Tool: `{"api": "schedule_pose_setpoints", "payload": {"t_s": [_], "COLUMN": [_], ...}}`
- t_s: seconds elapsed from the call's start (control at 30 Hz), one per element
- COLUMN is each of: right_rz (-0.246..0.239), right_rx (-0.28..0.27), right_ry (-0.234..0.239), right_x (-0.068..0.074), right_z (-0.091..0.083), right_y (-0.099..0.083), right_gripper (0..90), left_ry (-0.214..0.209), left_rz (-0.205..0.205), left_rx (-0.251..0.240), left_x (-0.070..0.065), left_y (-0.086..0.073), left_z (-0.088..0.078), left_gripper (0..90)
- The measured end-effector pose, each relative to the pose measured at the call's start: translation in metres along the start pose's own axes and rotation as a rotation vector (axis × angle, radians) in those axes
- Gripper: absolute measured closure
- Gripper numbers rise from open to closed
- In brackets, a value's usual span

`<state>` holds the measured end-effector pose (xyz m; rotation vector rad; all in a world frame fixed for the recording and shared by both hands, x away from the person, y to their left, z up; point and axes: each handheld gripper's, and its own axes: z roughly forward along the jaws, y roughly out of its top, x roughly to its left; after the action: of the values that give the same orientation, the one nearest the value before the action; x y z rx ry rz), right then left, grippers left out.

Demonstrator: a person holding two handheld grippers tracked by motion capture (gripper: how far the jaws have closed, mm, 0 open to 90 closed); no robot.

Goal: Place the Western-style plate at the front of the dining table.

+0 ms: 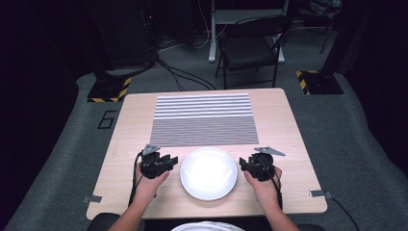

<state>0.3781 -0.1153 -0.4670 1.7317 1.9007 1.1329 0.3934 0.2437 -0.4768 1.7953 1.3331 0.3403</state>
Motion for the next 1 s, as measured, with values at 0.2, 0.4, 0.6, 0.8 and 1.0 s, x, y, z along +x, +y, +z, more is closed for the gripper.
{"api": "schedule_pose_setpoints", "payload": {"t_s": [0.2, 0.4, 0.6, 0.8, 1.0], "right_rz": [-0.005, 0.005, 0.009, 0.025, 0.038], "right_rx": [0.027, 0.033, 0.038, 0.054, 0.056], "right_ry": [0.001, 0.006, 0.004, 0.014, 0.018], "right_x": [0.000, -0.002, -0.003, -0.003, -0.006], "right_z": [0.007, 0.010, 0.012, 0.014, 0.014], "right_y": [-0.007, -0.009, -0.010, -0.012, -0.012], "right_gripper": [58.4, 58.2, 58.2, 58.2, 57.9], "left_ry": [-0.015, -0.030, -0.049, -0.105, -0.146], "left_rz": [0.009, -0.015, -0.057, -0.111, -0.157], "left_rx": [0.029, 0.040, 0.041, 0.080, 0.123], "left_x": [0.000, -0.001, 0.002, 0.004, 0.001], "left_y": [-0.004, -0.004, -0.003, -0.003, -0.002], "left_z": [0.004, 0.006, 0.006, 0.009, 0.015], "left_gripper": [58.4, 58.8, 62.9, 64.8, 64.3]}}
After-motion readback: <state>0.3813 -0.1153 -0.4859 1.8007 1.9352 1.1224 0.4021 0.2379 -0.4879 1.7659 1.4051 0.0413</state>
